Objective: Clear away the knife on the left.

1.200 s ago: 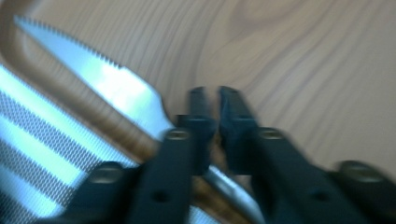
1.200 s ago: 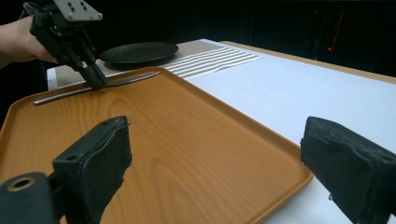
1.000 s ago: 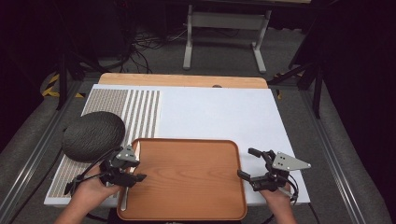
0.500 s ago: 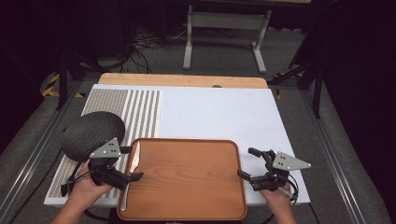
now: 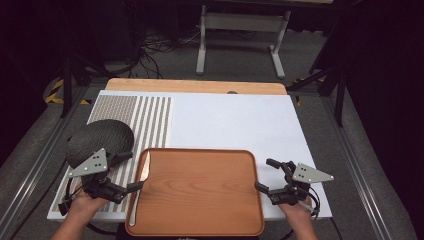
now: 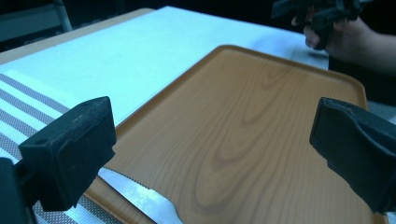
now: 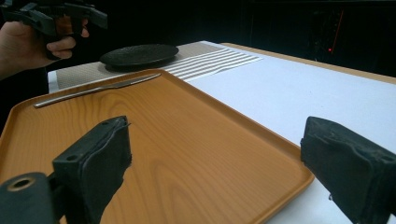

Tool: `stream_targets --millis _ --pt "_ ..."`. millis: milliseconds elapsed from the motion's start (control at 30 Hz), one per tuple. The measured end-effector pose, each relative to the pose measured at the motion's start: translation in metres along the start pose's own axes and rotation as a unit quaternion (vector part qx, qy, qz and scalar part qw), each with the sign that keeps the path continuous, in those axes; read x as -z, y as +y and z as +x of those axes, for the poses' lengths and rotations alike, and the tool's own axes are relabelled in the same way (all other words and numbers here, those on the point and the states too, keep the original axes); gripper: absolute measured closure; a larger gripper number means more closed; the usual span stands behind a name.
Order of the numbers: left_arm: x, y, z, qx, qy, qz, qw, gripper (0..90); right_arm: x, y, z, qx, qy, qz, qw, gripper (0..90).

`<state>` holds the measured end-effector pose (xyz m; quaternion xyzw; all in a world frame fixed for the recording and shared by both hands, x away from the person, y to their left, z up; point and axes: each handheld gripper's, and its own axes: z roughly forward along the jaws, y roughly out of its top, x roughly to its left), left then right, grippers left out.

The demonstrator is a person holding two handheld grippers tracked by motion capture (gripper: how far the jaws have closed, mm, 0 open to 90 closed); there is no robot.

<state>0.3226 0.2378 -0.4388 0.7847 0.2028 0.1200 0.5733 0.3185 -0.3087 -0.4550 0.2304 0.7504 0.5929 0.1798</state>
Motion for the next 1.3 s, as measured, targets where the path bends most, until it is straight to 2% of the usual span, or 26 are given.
stream_targets --millis 67,167,233,267,300,367,467,533,600,633,767,900,1067,1233,1300 --pt "0.004 -0.008 0.004 0.005 0.011 -0.023 0.9997 1.1 0.0 0.0 0.0 -0.001 -0.001 -0.001 1.0 9.1" --pt "0.007 -0.014 0.006 0.01 0.016 -0.03 0.9994 1.1 0.001 0.0 -0.001 -0.002 -0.001 -0.002 1.0 9.1" --pt "0.01 -0.027 0.007 0.02 0.029 -0.05 0.9981 1.0 0.0 -0.001 -0.001 -0.001 -0.001 -0.002 1.0 9.1" --pt "0.01 -0.027 0.007 0.02 0.029 -0.05 0.9981 1.1 0.0 -0.001 0.0 -0.002 -0.001 -0.001 1.0 9.1" --pt "0.012 -0.034 0.008 0.027 0.028 -0.052 0.9979 1.1 0.0 -0.001 0.0 -0.002 -0.001 0.0 1.0 9.1" --pt "0.015 -0.039 0.009 0.021 0.036 -0.048 0.998 1.0 0.0 -0.001 0.0 -0.002 -0.001 -0.001 1.0 9.1" --pt "0.016 -0.044 0.009 0.018 0.037 -0.044 0.9982 0.8 -0.001 -0.001 -0.001 -0.002 0.0 -0.001 1.0 9.1" --pt "0.017 -0.051 0.009 0.011 0.047 -0.042 0.9979 0.6 -0.001 -0.001 0.0 -0.002 0.0 -0.001 1.0 9.1" --pt "0.017 -0.059 0.01 0.013 0.055 -0.031 0.9979 0.5 -0.002 -0.002 0.0 -0.001 0.0 0.0 1.0 9.1" --pt "0.017 -0.06 0.011 0.017 0.053 -0.03 0.998 0.5 -0.002 -0.002 0.0 -0.001 0.0 0.002 1.0 9.2" --pt "0.017 -0.062 0.013 0.022 0.052 -0.027 0.9981 0.4 -0.002 -0.004 0.0 -0.002 0.001 0.003 1.0 9.1" --pt "0.017 -0.059 0.011 0.035 0.042 -0.038 0.9978 0.4 -0.001 -0.004 0.0 -0.001 0.001 0.003 1.0 9.1" --pt "0.019 -0.058 0.011 0.038 0.042 -0.044 0.9975 0.4 -0.002 -0.004 0.0 -0.003 0.001 0.002 1.0 9.1" --pt "0.018 -0.053 0.006 0.008 0.05 -0.019 0.9985 0.4 -0.002 -0.004 0.0 -0.002 0.0 0.004 1.0 9.1" --pt "0.018 -0.052 0.006 0.008 0.049 -0.018 0.9986 0.3 -0.002 -0.004 0.0 -0.002 -0.001 0.003 1.0 9.1"
